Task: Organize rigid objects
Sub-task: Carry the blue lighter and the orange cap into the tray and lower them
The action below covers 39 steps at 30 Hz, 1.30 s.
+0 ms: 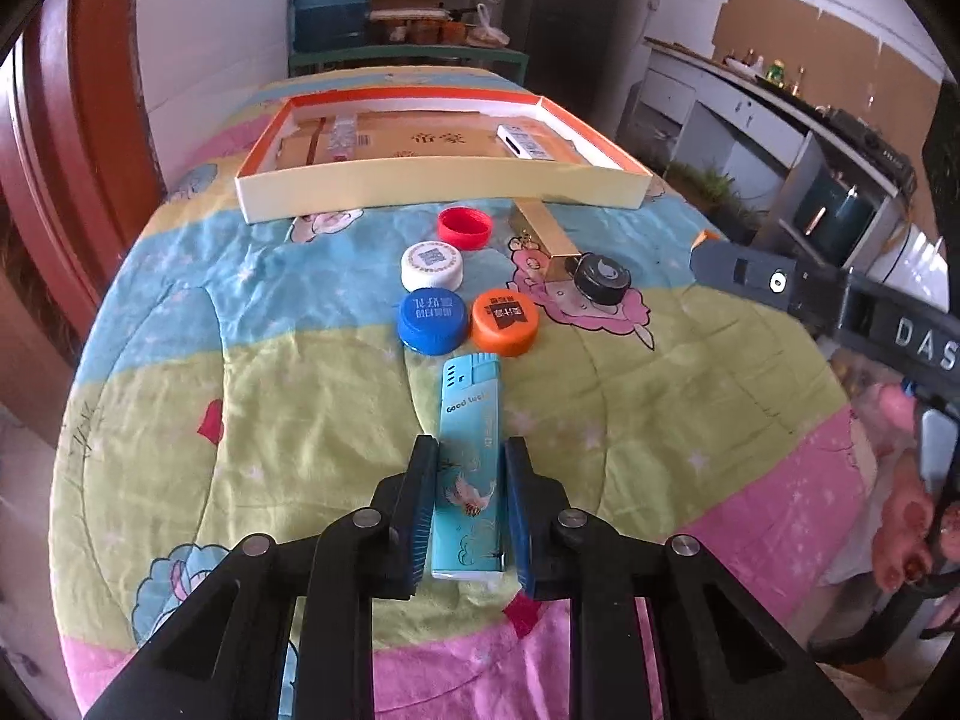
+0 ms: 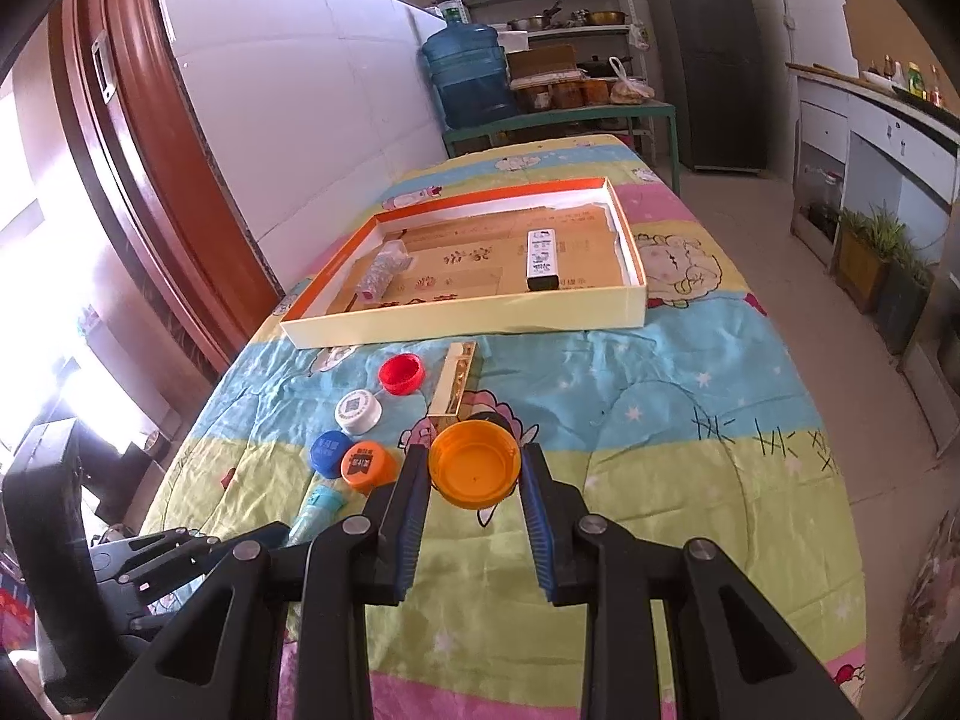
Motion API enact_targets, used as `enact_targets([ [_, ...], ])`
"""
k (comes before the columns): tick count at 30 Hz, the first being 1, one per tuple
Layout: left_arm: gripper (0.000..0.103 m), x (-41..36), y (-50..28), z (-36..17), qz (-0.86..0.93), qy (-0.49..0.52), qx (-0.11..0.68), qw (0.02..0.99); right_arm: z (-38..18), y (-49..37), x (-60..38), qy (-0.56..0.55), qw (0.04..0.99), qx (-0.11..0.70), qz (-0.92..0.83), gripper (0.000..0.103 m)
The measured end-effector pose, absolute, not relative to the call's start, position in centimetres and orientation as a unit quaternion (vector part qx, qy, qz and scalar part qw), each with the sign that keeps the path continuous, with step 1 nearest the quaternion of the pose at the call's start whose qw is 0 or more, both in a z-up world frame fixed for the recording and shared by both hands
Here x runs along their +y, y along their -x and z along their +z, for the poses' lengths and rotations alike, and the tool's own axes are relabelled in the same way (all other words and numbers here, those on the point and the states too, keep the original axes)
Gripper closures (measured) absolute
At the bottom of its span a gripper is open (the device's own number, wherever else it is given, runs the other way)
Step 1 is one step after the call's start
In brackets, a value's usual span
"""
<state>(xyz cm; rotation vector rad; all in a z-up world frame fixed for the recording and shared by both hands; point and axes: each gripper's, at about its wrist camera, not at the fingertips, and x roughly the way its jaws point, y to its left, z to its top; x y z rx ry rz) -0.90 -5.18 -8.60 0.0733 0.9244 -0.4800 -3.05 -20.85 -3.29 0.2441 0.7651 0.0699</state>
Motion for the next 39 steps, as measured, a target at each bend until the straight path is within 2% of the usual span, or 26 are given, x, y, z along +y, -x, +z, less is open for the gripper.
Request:
enact_targets([
  [7,0.081,-4.9,0.7,-7.8,-0.235,-0.022,0.431,0.871,-3.4,3.1,-20.7,-0.120,0.919,0.373,0.043,0.072],
  [13,0.081,-4.9,-0.1,-4.2,-0.238,-0.019,0.393,0.888,-2.7,2.3,-20.7,-0.115,0.922,0.368,0.048,0.072],
  [26,0.081,-4.5,-9.8,2.0,-0.212,0.010,0.346,0.914,0.9,-4.4,-20.0,-0.064,0.934,0.345,0.069,0.072],
  [33,0.081,-6.7,-15.9,2.0,-0.215,-0.005,0.363,0.906,1.3,-10.2,-19.9,-0.040,0.933,0.349,0.083,0.072],
  [39,0.081,-8.7,-20.3,-0.1,-0.205,-0.010,0.391,0.897,-1.0,-14.8,-20.4,-0.037,0.920,0.381,0.079,0.072],
])
